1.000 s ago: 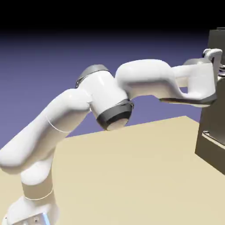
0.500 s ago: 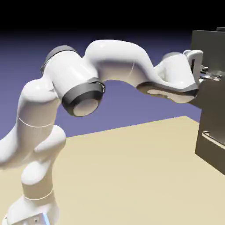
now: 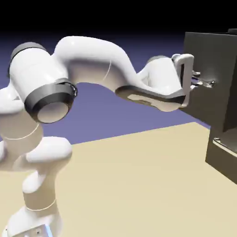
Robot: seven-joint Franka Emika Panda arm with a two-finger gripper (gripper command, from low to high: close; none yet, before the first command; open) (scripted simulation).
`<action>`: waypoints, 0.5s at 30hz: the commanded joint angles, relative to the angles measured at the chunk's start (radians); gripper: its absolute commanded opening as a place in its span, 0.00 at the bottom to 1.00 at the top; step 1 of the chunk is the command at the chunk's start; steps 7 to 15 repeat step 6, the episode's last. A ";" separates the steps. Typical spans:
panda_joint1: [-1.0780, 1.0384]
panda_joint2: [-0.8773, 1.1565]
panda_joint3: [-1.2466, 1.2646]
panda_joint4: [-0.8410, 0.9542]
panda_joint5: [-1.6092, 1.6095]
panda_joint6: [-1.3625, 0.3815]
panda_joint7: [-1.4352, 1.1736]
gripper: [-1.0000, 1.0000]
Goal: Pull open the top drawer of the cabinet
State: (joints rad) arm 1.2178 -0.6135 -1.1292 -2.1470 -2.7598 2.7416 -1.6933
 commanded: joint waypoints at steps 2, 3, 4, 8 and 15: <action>-0.073 -0.035 0.064 -0.057 0.016 -0.007 -0.024 0.00; -0.076 -0.037 0.067 -0.060 0.016 -0.007 -0.025 0.00; -0.076 -0.037 0.067 -0.060 0.016 -0.007 -0.025 1.00; -0.112 -0.056 0.098 -0.089 0.025 -0.008 -0.036 1.00; -0.112 -0.056 0.098 -0.089 0.025 -0.008 -0.036 1.00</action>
